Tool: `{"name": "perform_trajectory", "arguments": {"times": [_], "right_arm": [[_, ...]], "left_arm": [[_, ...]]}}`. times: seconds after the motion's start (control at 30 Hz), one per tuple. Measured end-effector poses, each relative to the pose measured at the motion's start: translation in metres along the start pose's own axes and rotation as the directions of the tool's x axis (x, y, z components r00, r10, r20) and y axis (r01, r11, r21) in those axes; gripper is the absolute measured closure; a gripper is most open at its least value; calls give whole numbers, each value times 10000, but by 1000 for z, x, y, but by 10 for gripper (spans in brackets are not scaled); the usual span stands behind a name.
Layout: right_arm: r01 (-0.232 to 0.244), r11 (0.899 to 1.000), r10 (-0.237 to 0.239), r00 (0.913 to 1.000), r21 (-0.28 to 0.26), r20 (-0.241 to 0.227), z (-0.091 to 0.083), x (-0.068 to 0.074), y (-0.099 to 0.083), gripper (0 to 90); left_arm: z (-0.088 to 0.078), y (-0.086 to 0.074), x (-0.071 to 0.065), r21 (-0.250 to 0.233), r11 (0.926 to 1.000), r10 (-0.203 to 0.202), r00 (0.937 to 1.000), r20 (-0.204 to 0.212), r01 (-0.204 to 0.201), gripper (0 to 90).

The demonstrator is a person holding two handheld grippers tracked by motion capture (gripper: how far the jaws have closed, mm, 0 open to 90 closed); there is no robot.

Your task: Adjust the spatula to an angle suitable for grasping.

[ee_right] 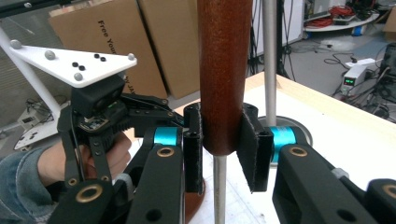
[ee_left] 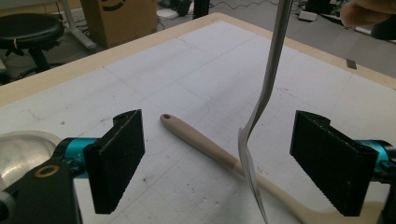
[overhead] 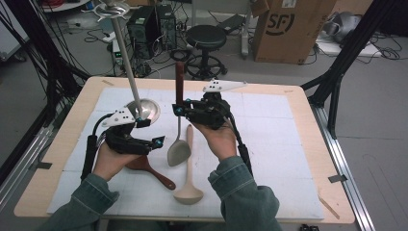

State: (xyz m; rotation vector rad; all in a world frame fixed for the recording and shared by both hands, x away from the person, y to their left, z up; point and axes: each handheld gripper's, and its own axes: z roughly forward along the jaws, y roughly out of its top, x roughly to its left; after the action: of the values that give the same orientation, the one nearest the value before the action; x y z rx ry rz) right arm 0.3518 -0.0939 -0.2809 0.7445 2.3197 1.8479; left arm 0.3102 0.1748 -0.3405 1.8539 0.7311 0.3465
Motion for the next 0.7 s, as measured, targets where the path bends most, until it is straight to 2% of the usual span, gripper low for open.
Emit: {"name": "perform_trajectory", "arguments": {"times": [0.43, 0.7], "right_arm": [[-9, 10000, 10, 9995, 36, -300, 14, 8, -1, 732], [24, 10000, -23, 9991, 38, -432, 20, 11, -1, 731]], "left_arm": [[5, 5, -3, -96, 9999, 47, 9999, 91, -46, 259], [8, 12, -7, -119, 9997, 218, 9997, 99, -217, 285]]}}
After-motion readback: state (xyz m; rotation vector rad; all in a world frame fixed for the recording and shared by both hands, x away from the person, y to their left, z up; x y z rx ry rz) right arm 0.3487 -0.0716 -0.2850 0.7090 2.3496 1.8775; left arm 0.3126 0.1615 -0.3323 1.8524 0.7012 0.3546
